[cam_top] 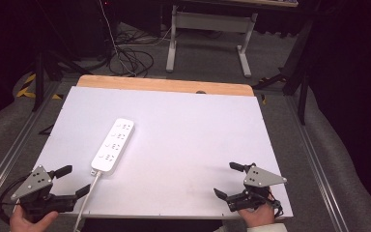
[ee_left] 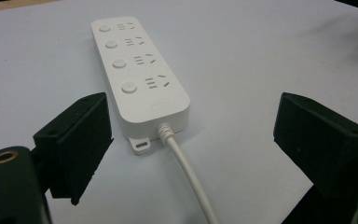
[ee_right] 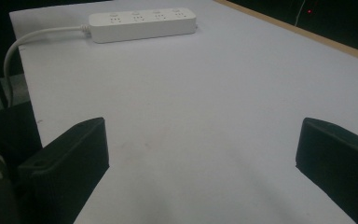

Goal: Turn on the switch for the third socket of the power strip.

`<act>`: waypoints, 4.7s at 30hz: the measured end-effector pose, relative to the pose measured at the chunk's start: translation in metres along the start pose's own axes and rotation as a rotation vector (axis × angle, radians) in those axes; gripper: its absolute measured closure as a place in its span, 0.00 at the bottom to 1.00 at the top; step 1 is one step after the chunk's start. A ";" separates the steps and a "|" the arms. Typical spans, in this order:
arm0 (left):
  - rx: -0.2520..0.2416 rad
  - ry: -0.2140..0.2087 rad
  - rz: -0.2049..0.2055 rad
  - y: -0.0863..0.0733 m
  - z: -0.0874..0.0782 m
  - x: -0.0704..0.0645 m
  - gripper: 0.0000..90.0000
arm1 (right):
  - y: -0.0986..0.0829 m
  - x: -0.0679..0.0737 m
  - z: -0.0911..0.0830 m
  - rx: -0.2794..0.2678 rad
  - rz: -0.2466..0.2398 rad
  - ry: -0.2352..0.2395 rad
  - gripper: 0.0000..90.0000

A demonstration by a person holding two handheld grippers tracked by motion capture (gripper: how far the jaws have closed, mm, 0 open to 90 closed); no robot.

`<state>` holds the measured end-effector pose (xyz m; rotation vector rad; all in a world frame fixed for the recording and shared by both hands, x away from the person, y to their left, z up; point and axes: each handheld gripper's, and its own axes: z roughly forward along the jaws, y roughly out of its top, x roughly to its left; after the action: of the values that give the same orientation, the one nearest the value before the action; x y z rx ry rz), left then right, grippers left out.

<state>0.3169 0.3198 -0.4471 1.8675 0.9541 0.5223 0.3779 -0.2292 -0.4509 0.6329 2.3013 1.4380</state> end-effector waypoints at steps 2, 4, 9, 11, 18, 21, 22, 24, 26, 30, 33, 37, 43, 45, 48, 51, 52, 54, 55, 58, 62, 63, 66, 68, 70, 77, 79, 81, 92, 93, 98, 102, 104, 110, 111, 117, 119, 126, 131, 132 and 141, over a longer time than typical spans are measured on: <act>-0.004 0.011 0.009 0.000 0.000 -0.002 0.13 | 0.000 0.000 0.001 0.002 0.004 0.001 0.04; -0.002 0.020 0.021 0.000 -0.001 -0.004 0.14 | 0.000 0.000 0.000 -0.003 0.003 0.003 0.05; 0.019 0.022 0.044 0.001 0.001 -0.008 0.13 | 0.000 -0.001 -0.001 -0.010 0.012 0.005 0.05; 0.018 0.022 0.039 0.001 0.001 -0.008 0.13 | 0.000 -0.001 -0.001 -0.006 0.014 0.008 0.05; 0.012 0.028 0.027 0.002 0.000 -0.006 0.13 | 0.001 0.000 0.001 -0.006 0.013 0.016 0.06; 0.014 0.031 0.021 0.002 -0.001 -0.005 0.13 | 0.001 0.001 0.002 -0.001 0.009 0.020 0.06; 0.013 0.034 0.022 0.002 -0.001 -0.005 0.13 | 0.001 0.001 0.002 -0.001 0.009 0.020 0.06; 0.016 0.030 0.023 0.003 -0.001 -0.005 0.14 | 0.001 0.000 0.001 -0.006 0.009 0.017 0.06; 0.015 0.030 0.026 0.003 -0.001 -0.006 0.15 | 0.000 0.000 0.000 -0.008 0.013 0.018 0.06; 0.014 0.033 0.038 0.004 0.000 -0.005 0.15 | 0.001 0.000 0.001 -0.007 0.018 0.022 0.06; 0.014 0.035 0.038 0.006 0.000 -0.005 0.15 | 0.002 0.002 0.003 -0.005 0.011 0.026 0.06; 0.020 0.038 0.026 0.010 -0.002 -0.004 0.18 | 0.001 0.002 0.003 -0.001 0.013 0.028 0.06; 0.028 0.028 -0.015 0.017 -0.002 0.001 0.15 | 0.001 0.001 0.003 -0.004 0.015 0.031 0.06; 0.029 0.033 -0.019 0.020 -0.003 0.002 0.15 | 0.001 0.001 0.003 -0.003 0.013 0.031 0.06; 0.020 0.037 -0.019 0.025 -0.004 0.005 0.15 | 0.001 0.001 0.003 -0.004 0.015 0.032 0.06; 0.025 0.044 -0.018 0.031 -0.003 0.007 0.16 | 0.001 0.001 0.003 -0.002 0.016 0.031 0.06; 0.029 0.046 -0.019 0.032 -0.003 0.007 0.17 | 0.001 0.001 0.003 -0.002 0.016 0.031 0.06; 0.029 0.046 -0.019 0.035 -0.002 0.009 0.17 | 0.000 0.001 0.003 -0.002 0.015 0.032 0.06; 0.027 0.044 -0.022 0.037 -0.002 0.010 0.19 | 0.000 0.001 0.003 -0.002 0.015 0.032 0.06; 0.024 0.044 -0.029 0.042 -0.002 0.012 0.20 | 0.000 0.001 0.003 -0.001 0.017 0.033 0.06; 0.025 0.028 -0.034 0.050 0.000 0.016 0.21 | -0.001 0.000 0.002 0.002 0.020 0.036 0.06; 0.026 0.036 -0.035 0.052 0.001 0.016 0.21 | -0.001 0.000 0.002 0.002 0.020 0.036 0.06; 0.035 0.051 -0.027 0.056 0.003 0.017 0.21 | -0.001 0.000 0.002 0.000 0.025 0.034 0.06; 0.032 0.052 -0.011 0.059 0.005 0.017 0.21 | -0.001 0.000 0.002 0.002 0.022 0.035 0.06; 0.039 0.067 0.001 0.062 0.007 0.017 0.21 | -0.001 0.000 0.002 0.001 0.021 0.038 0.06; 0.060 0.063 0.022 0.076 0.018 0.019 0.25 | -0.001 0.000 0.001 -0.002 0.025 0.040 0.06; 0.063 0.062 0.024 0.079 0.021 0.019 0.26 | -0.001 0.000 0.001 -0.002 0.025 0.041 0.06; 0.070 0.062 0.035 0.082 0.024 0.021 0.26 | -0.001 0.000 0.001 -0.002 0.024 0.042 0.06; 0.117 0.052 0.003 0.094 0.042 0.031 0.31 | -0.001 0.000 0.001 -0.003 0.025 0.045 0.06; 0.120 0.049 0.007 0.095 0.044 0.032 0.31 | -0.001 0.000 0.001 -0.003 0.022 0.046 0.06; 0.135 0.083 0.026 0.099 0.054 0.033 0.35 | -0.001 0.000 0.001 -0.003 0.022 0.047 0.06; 0.148 0.083 0.034 0.101 0.061 0.034 0.38 | -0.002 0.000 0.001 -0.004 0.021 0.047 0.06; 0.154 0.080 0.019 0.101 0.065 0.036 0.46 | -0.001 0.000 0.001 -0.002 0.021 0.047 0.06; 0.156 0.063 -0.038 0.103 0.072 0.039 0.60 | -0.001 0.000 0.000 -0.009 0.013 0.048 0.07; 0.158 0.058 -0.040 0.103 0.073 0.040 0.60 | -0.001 0.000 0.000 -0.009 0.013 0.048 0.07; 0.172 0.067 -0.053 0.103 0.076 0.046 0.78 | -0.001 0.001 0.000 -0.011 0.013 0.049 0.07; 0.176 0.050 -0.054 0.102 0.076 0.048 0.87 | -0.001 0.001 -0.001 -0.013 0.009 0.045 0.08; 0.184 0.015 -0.101 0.104 0.080 0.055 1.00 | 0.000 0.002 -0.004 -0.032 -0.003 0.047 0.12; 0.229 0.003 -0.112 0.106 0.092 0.060 1.00 | 0.000 0.002 -0.004 -0.030 -0.002 0.053 0.12; 0.233 -0.004 -0.122 0.107 0.094 0.062 1.00 | 0.000 0.002 -0.004 -0.030 -0.002 0.053 0.12; 0.265 0.000 -0.157 0.110 0.112 0.075 1.00 | -0.001 0.002 -0.004 -0.031 -0.001 0.052 0.12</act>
<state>0.4829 0.2895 -0.4053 2.0029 1.2058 0.3125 0.3741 -0.2317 -0.4497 0.5921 2.3135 1.5039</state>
